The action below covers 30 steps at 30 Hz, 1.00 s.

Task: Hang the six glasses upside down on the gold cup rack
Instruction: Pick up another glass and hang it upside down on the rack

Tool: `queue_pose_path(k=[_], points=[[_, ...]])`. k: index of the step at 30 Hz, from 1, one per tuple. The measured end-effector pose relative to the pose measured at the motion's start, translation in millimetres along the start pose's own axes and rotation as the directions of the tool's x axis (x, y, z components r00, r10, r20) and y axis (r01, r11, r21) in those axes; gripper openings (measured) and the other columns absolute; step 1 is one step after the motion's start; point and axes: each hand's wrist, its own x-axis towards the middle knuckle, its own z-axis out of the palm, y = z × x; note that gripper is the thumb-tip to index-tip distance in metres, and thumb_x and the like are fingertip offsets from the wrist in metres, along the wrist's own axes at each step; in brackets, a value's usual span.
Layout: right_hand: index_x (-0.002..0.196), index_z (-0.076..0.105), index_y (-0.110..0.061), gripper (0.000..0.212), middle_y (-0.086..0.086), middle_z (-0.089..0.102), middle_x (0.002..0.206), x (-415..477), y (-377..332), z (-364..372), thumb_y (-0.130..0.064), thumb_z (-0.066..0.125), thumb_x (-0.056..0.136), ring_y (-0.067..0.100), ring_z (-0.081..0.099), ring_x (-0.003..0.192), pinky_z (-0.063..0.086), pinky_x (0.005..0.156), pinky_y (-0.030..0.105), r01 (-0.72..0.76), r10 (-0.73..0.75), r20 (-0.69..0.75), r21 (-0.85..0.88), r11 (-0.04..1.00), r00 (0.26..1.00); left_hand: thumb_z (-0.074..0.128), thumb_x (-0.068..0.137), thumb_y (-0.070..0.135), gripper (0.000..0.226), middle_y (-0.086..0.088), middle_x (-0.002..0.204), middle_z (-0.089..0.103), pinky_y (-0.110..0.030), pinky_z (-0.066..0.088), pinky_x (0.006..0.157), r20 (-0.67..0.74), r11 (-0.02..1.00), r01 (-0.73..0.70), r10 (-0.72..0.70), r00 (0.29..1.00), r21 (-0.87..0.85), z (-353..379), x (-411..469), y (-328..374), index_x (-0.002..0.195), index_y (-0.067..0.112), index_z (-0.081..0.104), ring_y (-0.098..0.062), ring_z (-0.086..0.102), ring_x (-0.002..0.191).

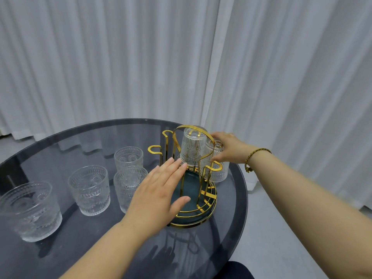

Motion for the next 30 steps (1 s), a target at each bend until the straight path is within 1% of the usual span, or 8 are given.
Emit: queue_pose_path(k=[4, 8, 10, 13, 16, 22, 26, 30], points=[[0.134, 0.024, -0.014, 0.079, 0.011, 0.034, 0.143, -4, -3, -3, -0.019, 0.07, 0.07, 0.027, 0.03, 0.13, 0.031, 0.105, 0.04, -0.017, 0.018, -0.005, 0.08, 0.997, 1.0, 0.074, 0.07, 0.03, 0.071, -0.006, 0.137, 0.044, -0.059, 0.019, 0.099, 0.002, 0.994, -0.013, 0.013, 1.0, -0.112, 3, 0, -2, 0.13, 0.013, 0.04, -0.026, 0.027, 0.129], [0.136, 0.02, -0.015, 0.078, 0.012, 0.031, 0.144, -22, -7, -16, -0.017, 0.067, 0.073, 0.028, 0.028, 0.131, 0.03, 0.105, 0.04, -0.039, 0.063, -0.139, 0.17, 0.985, 0.988, 0.06, 0.083, 0.034, 0.072, 0.013, 0.14, 0.004, -0.029, -0.008, 0.111, 0.005, 0.956, 0.022, -0.022, 1.0, -0.292, 4, -9, -8, 0.131, 0.032, 0.006, -0.008, -0.008, 0.131], [0.131, 0.03, -0.013, 0.064, 0.011, 0.042, 0.134, -36, -11, -18, -0.011, 0.063, 0.075, 0.025, 0.037, 0.124, 0.033, 0.1, 0.032, 0.014, 0.064, -0.349, 0.217, 0.976, 0.935, 0.059, 0.083, 0.037, 0.069, 0.012, 0.14, 0.007, -0.022, -0.002, 0.112, 0.019, 0.948, 0.059, -0.056, 0.998, -0.312, 0, -20, -12, 0.133, 0.029, 0.013, -0.009, 0.001, 0.133], [0.105, 0.053, -0.009, 0.029, 0.006, 0.058, 0.098, -60, -32, -10, -0.002, 0.056, 0.077, 0.012, 0.055, 0.088, 0.04, 0.077, 0.005, 0.226, 0.075, -0.694, 0.332, 0.916, 0.717, 0.046, 0.082, 0.046, 0.059, 0.0, 0.139, 0.034, -0.028, 0.016, 0.108, 0.036, 0.966, 0.134, -0.129, 0.991, -0.222, -10, -47, -21, 0.13, 0.013, 0.04, -0.025, 0.033, 0.13], [0.083, 0.056, -0.021, 0.022, -0.008, 0.058, 0.075, -82, -64, 14, 0.0, 0.056, 0.077, -0.006, 0.056, 0.068, 0.043, 0.064, 0.0, 0.397, 0.066, -0.778, 0.39, 0.831, 0.625, 0.012, 0.088, 0.059, 0.073, -0.013, 0.128, 0.056, -0.025, 0.017, 0.105, 0.113, 0.964, 0.232, -0.218, 0.969, -0.128, -15, -78, -33, 0.12, 0.008, 0.053, -0.036, 0.051, 0.116], [0.085, 0.055, -0.03, 0.026, -0.02, 0.055, 0.074, -102, -129, 107, -0.008, 0.059, 0.073, -0.007, 0.056, 0.073, 0.044, 0.067, 0.004, 0.496, -0.108, -0.646, 0.457, 0.738, 0.756, 0.003, 0.087, 0.059, 0.083, -0.013, 0.11, 0.069, -0.015, 0.011, 0.105, 0.229, 0.933, 0.359, -0.345, 0.91, -0.023, -4, -139, -63, 0.1, 0.008, 0.067, -0.035, 0.065, 0.098], [0.123, 0.037, -0.017, 0.058, -0.007, 0.055, 0.104, -82, -145, 170, -0.017, 0.067, 0.074, 0.01, 0.049, 0.109, 0.033, 0.091, 0.01, 0.179, 0.114, -0.403, 0.619, 0.765, 0.908, 0.005, 0.086, 0.062, 0.082, -0.014, 0.12, 0.063, -0.043, 0.045, 0.096, 0.252, 0.889, 0.457, -0.435, 0.864, -0.033, 8, -150, -74, 0.111, 0.008, 0.061, -0.031, 0.059, 0.11], [0.138, 0.004, -0.008, 0.101, 0.009, 0.022, 0.149, -47, -154, 206, -0.045, 0.067, 0.068, 0.021, 0.004, 0.14, -0.01, 0.111, 0.032, -0.101, 0.229, -0.333, 0.359, 0.928, 0.915, 0.044, 0.088, 0.046, 0.055, 0.0, 0.15, 0.026, -0.031, 0.013, 0.115, 0.295, 0.865, 0.493, -0.449, 0.843, -0.094, 22, -153, -81, 0.135, 0.022, 0.032, -0.013, 0.025, 0.137]])
